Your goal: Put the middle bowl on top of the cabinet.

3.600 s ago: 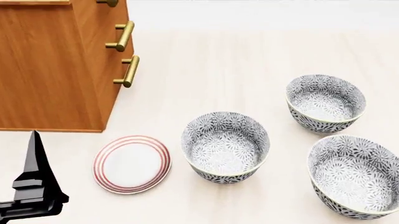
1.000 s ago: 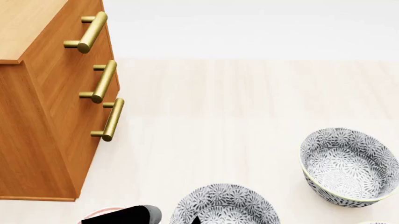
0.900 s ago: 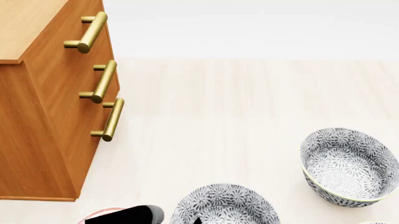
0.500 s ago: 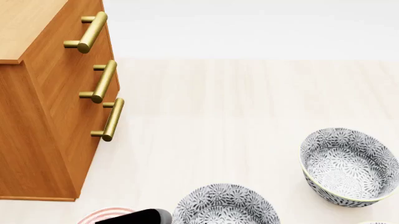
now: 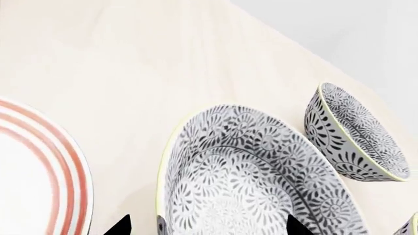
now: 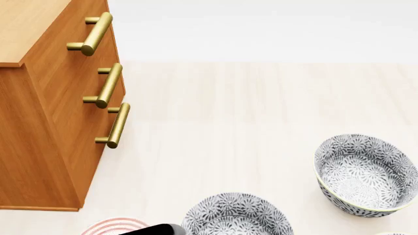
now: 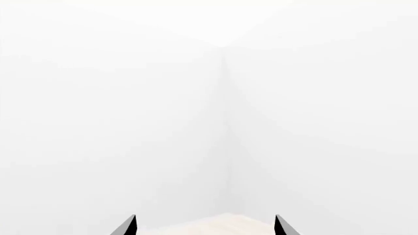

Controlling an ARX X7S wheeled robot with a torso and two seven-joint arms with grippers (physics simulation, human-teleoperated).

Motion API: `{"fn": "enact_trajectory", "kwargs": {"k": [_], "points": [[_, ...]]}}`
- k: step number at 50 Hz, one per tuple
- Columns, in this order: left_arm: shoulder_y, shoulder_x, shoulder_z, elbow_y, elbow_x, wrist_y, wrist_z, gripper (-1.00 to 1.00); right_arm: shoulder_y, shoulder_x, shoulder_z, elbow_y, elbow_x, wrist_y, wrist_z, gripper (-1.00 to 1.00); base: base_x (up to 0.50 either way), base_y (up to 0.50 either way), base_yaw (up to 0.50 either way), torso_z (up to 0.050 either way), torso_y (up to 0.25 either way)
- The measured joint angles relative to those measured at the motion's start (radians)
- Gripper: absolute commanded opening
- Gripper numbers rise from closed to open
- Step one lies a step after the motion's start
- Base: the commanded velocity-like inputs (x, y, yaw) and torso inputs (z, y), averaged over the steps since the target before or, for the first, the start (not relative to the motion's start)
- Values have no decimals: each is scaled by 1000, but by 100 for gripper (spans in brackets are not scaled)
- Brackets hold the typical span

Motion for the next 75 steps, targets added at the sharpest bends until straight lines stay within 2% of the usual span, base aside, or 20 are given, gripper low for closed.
{"fn": "enact_trajectory", "kwargs": {"k": [21,22,36,50,66,75], "points": [[-19,-4,23,-72,-15,44,27,100,-3,7,-4,-3,0,-3,5,100,0,0,0,0,0],[-19,-4,23,-76,-16,47,29,-100,-3,8,-4,-3,0,-3,5,100,0,0,0,0,0],[-19,-8,37,-85,-12,98,68,-100,-12,10,-1,-8,0,-13,9,100,0,0,0,2,9],[-16,-35,57,-60,12,150,89,-100,-12,13,-4,-13,-2,-16,12,100,0,0,0,46,169],[-38,-58,77,-10,42,166,59,-100,1,19,-15,-14,-9,-10,15,100,0,0,0,46,170],[-69,-81,64,63,10,148,19,-100,8,20,-21,-15,-14,-8,19,100,0,0,0,46,188]]}}
